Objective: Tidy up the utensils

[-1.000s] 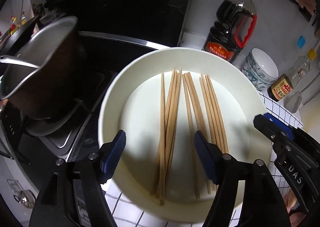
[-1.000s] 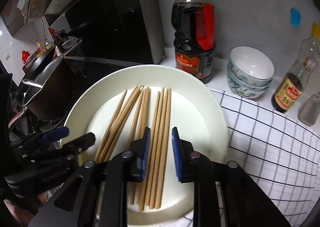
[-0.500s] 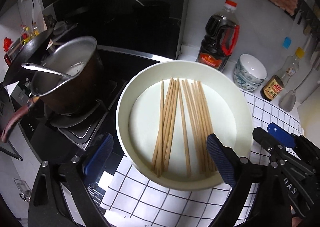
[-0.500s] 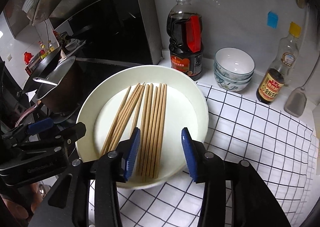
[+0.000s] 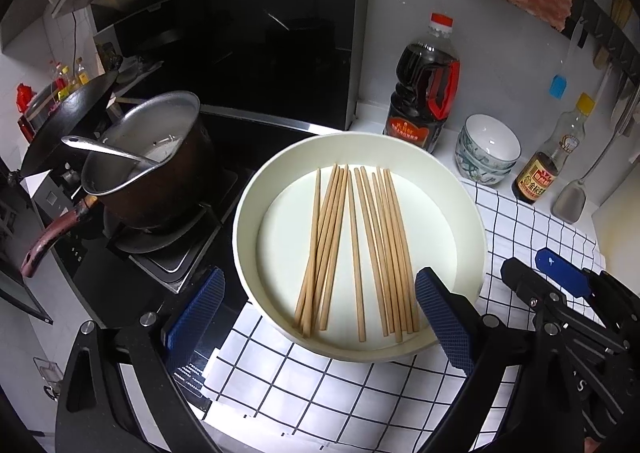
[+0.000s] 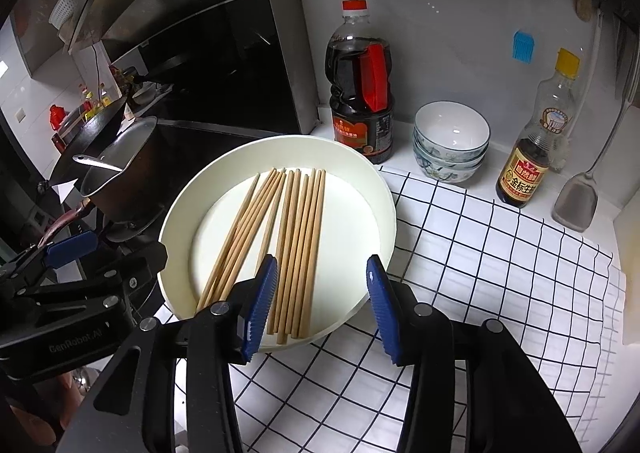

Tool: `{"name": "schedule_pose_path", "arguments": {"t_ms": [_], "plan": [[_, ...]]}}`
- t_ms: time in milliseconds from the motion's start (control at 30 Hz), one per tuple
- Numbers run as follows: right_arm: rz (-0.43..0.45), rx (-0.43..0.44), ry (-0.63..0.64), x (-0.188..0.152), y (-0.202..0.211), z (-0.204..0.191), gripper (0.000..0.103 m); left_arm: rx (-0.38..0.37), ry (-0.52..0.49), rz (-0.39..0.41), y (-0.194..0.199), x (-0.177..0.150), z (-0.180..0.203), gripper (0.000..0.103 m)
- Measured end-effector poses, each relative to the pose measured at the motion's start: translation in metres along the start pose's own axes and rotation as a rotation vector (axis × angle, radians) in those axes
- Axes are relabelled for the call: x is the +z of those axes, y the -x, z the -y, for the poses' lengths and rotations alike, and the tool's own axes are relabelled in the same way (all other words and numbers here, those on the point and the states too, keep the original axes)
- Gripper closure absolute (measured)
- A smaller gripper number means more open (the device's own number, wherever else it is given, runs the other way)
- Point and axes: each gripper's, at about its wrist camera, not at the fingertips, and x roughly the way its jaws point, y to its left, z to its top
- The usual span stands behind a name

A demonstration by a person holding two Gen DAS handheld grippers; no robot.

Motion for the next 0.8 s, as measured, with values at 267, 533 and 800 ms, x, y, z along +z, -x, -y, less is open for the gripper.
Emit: {"name": "schedule_pose_path", "arguments": {"t_ms": [267,533,800], "plan": [[0.019,0.004,0.002,0.001,0.008,0.0,0.057,0.012,0.0,0.019,0.01,-0.001,0.003,0.008],[0.021,0.013,0.001,0.0,0.012,0.002,0.055,0.018,-0.002,0.029,0.015,-0.002,0.004,0.008],[0.022,0.015,-0.002,-0.001,0.014,0.0,0.054,0.023,-0.002,0.029,0.017,-0.003,0.003,0.008]]}}
